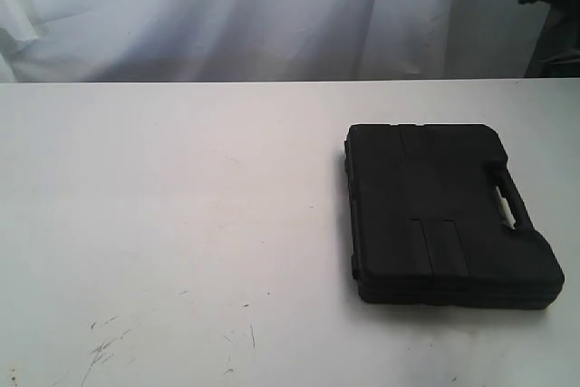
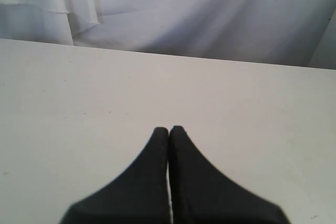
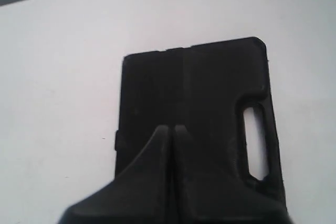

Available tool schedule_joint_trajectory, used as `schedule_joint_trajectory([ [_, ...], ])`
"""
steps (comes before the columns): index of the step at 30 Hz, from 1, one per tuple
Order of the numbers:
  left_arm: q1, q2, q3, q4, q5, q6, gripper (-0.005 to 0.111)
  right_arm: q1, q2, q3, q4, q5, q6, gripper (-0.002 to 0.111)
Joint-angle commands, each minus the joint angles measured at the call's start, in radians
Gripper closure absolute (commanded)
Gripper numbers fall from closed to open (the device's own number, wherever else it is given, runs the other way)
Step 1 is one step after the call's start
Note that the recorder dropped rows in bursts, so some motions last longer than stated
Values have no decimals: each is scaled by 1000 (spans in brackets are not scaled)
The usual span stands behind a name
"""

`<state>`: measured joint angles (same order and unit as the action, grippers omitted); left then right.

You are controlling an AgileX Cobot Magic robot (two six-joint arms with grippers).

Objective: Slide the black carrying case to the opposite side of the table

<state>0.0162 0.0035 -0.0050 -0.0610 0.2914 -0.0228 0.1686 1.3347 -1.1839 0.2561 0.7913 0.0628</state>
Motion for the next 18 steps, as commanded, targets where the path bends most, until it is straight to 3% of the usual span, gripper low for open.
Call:
schedule_joint_trajectory([
  [1,2,-4,5,0,-7,2,107,0,-174,137,48,-90,-34,108],
  [10,2,-4,5,0,-7,2,107,0,-516,331,51,-78,-23,108],
  [18,2,-4,5,0,-7,2,107,0,-736,354,48,-11,-21,108],
])
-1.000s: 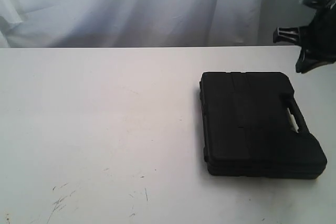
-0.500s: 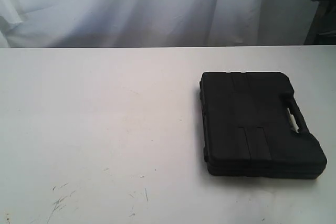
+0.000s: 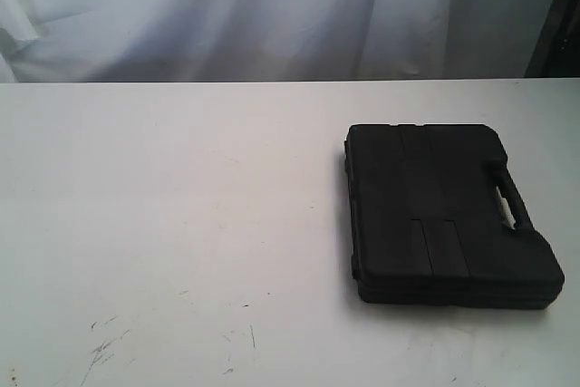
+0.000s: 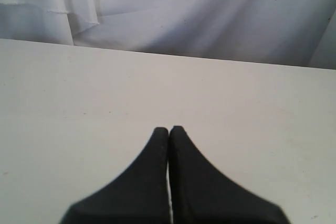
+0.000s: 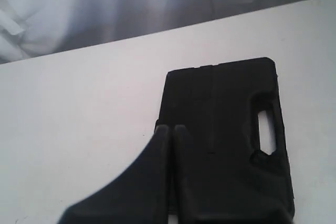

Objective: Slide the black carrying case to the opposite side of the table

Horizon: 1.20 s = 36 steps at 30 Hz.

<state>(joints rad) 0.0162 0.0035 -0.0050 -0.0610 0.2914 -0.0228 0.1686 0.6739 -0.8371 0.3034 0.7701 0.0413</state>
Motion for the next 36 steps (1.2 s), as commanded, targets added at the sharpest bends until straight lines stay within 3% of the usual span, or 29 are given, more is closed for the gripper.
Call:
schedule_joint_trajectory([
  [1,2,-4,5,0,-7,2,107,0,-98,7,-4,11,1,108],
  [15,2,-4,5,0,-7,2,107,-25,-296,56,-167,-69,-14,108],
  [20,2,-4,5,0,-7,2,107,-107,-371,267,-166,-274,-14,108],
  [21,2,-4,5,0,-7,2,107,-123,-407,373,-166,-366,-14,108],
  [26,2,-4,5,0,-7,2,107,-127,-503,591,-159,-580,-12,108],
  [36,2,-4,5,0,-7,2,107,-127,-674,821,-167,-610,-12,108],
])
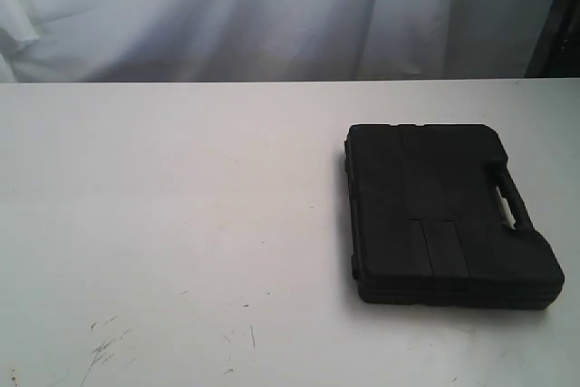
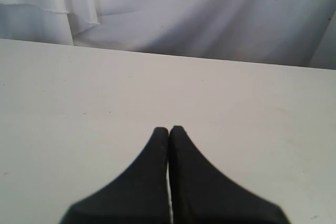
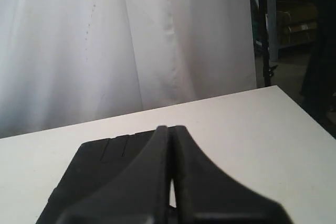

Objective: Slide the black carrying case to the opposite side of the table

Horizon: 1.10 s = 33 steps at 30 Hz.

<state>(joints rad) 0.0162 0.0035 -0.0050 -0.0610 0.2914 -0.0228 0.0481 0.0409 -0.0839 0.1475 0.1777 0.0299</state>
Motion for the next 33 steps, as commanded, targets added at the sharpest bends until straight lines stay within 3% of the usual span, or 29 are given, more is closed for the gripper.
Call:
schedule_joint_trajectory([
  [1,2,-4,5,0,-7,2,107,-6,-41,84,-19,-17,-1,108],
  [9,2,-4,5,0,-7,2,107,-6,-41,84,-121,169,-8,108],
  [33,2,-4,5,0,-7,2,107,-6,-41,84,-121,168,-19,108],
])
